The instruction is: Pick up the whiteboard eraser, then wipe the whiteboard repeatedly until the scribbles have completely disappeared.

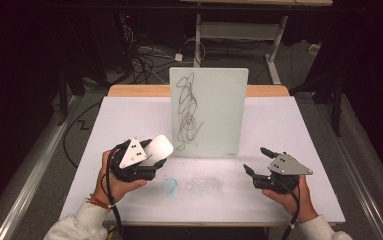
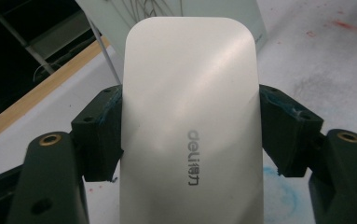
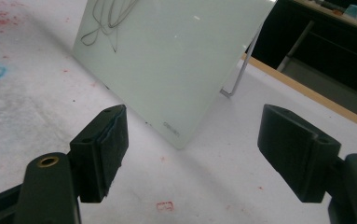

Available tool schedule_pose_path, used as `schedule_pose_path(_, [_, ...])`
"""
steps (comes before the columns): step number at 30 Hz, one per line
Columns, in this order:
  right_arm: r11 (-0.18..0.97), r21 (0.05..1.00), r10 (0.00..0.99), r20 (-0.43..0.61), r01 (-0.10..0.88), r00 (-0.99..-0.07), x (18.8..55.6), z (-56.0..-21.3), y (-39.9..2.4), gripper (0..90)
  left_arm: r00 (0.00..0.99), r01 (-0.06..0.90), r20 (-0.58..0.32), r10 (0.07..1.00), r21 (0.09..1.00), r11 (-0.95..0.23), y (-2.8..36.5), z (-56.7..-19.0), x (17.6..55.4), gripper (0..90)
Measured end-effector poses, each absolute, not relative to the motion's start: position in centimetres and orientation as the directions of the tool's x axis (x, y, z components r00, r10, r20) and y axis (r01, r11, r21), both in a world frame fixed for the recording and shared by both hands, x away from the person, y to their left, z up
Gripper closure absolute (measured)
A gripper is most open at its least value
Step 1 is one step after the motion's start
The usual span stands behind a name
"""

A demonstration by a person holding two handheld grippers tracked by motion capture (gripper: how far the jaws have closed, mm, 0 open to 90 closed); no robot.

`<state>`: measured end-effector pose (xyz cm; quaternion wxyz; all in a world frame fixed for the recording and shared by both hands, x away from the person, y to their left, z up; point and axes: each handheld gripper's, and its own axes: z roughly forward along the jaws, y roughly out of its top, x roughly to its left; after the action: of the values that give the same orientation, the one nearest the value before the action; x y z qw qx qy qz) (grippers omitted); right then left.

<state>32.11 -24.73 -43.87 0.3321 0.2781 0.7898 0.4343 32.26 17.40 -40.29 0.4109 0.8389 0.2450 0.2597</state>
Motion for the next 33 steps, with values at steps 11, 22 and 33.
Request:
schedule_pose_path(11, [0.473,0.869,0.719,-0.284,0.147,-0.635,32.3,-43.9,-24.5,25.2,0.714,0.214,0.241,0.657,0.819,-0.533,17.9,-40.4,32.3,29.0])
schedule_pose_path(22, [0.484,0.862,0.708,-0.281,0.155,-0.648,32.5,-44.2,-24.0,25.2,0.675,0.209,0.248,0.695,0.839,-0.502,16.4,-39.6,34.6,29.0])
schedule_pose_path(33, [0.487,0.861,0.704,-0.284,0.150,-0.651,32.3,-44.3,-24.1,25.2,0.551,0.125,0.329,0.767,0.876,-0.466,13.1,-35.8,38.9,29.0])
